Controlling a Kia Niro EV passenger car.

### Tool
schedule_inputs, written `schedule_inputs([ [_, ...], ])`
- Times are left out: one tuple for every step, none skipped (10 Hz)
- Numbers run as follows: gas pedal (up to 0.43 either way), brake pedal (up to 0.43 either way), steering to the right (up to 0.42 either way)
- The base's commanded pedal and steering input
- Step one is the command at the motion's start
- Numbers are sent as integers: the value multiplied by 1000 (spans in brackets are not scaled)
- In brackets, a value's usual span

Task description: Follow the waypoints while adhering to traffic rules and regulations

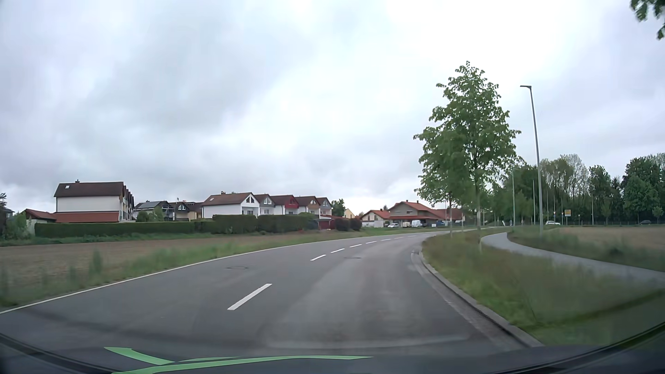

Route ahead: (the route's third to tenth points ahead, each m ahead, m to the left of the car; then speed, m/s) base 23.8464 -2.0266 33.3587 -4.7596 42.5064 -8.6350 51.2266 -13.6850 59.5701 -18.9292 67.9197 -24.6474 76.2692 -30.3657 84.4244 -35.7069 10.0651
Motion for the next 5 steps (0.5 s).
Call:
schedule_inputs([
  [98,0,41],
  [98,0,41],
  [98,0,43],
  [98,0,44],
  [98,0,44],
])
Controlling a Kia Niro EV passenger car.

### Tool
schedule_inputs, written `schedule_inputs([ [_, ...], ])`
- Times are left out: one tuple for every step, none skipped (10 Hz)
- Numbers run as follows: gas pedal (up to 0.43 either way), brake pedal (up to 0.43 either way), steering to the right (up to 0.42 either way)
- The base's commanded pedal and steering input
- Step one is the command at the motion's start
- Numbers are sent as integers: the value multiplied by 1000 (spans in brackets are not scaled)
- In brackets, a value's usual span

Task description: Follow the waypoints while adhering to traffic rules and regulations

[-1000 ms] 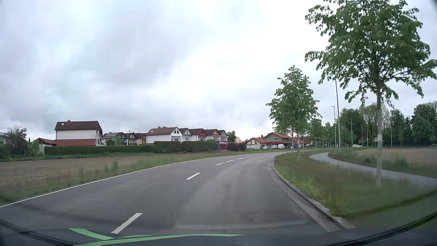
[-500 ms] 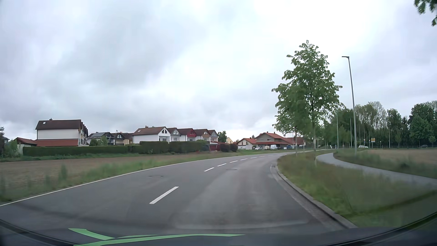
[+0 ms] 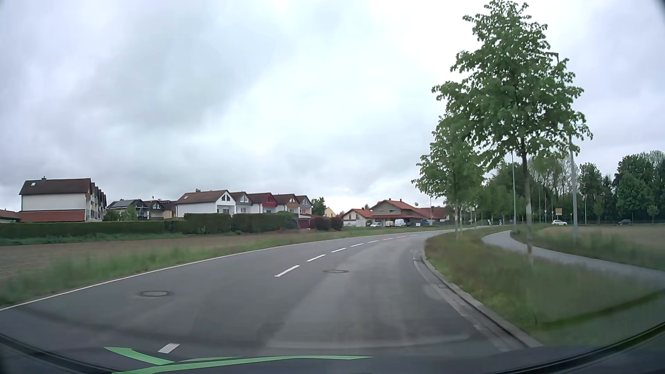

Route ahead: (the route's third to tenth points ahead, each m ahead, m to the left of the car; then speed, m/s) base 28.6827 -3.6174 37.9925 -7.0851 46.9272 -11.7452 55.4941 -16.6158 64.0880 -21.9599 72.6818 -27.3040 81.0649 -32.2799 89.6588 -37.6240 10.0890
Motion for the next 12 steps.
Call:
schedule_inputs([
  [98,0,46],
  [98,0,46],
  [98,0,46],
  [98,0,47],
  [98,0,47],
  [98,0,47],
  [98,0,47],
  [98,0,47],
  [98,0,47],
  [98,0,47],
  [98,0,47],
  [87,0,48],
])
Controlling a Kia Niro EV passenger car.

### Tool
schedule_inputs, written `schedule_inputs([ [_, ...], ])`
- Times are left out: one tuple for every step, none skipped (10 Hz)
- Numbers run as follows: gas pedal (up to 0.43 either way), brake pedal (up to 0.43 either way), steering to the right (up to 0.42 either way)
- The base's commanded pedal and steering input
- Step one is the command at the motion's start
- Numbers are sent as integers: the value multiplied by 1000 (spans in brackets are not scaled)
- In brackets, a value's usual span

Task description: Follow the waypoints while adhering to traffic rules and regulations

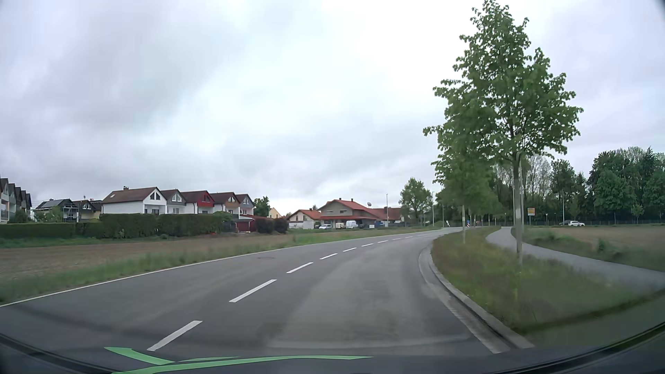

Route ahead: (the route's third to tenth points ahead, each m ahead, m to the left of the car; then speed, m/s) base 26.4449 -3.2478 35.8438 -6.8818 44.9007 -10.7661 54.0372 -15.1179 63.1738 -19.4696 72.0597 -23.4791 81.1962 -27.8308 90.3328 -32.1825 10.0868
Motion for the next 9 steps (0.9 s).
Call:
schedule_inputs([
  [87,0,51],
  [87,0,53],
  [87,0,53],
  [87,0,53],
  [87,0,53],
  [87,0,52],
  [87,0,52],
  [98,0,52],
  [98,0,52],
])
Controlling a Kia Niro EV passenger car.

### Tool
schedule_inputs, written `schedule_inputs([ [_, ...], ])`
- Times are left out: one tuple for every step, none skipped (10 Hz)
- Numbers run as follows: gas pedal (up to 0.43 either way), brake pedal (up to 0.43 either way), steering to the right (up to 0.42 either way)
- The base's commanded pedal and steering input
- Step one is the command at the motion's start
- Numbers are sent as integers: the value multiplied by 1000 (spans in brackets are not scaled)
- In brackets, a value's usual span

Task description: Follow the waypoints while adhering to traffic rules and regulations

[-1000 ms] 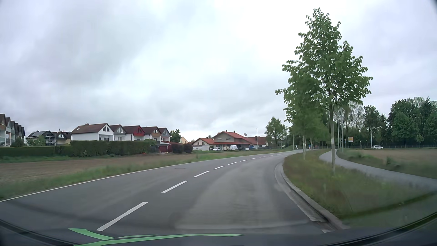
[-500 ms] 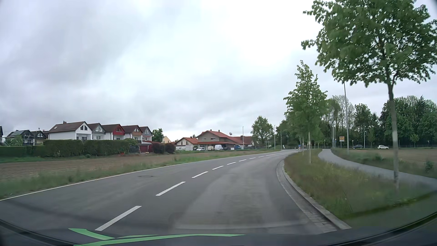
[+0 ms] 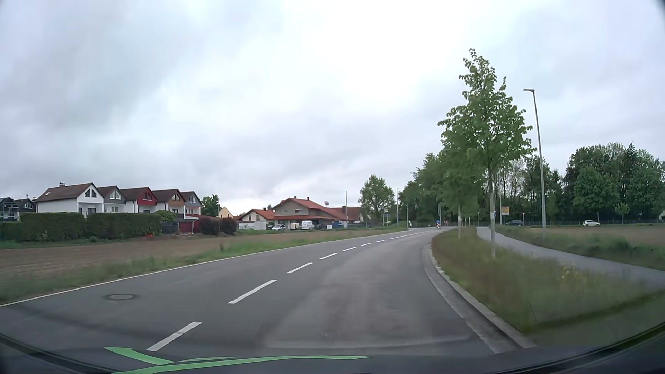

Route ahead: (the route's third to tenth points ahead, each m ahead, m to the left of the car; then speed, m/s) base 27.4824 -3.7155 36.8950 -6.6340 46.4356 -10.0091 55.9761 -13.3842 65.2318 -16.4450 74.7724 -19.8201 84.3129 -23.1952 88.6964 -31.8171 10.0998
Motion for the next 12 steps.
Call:
schedule_inputs([
  [98,0,52],
  [98,0,52],
  [98,0,52],
  [98,0,51],
  [98,0,51],
  [98,0,51],
  [98,0,51],
  [98,0,51],
  [98,0,51],
  [110,0,51],
  [110,0,51],
  [110,0,51],
])
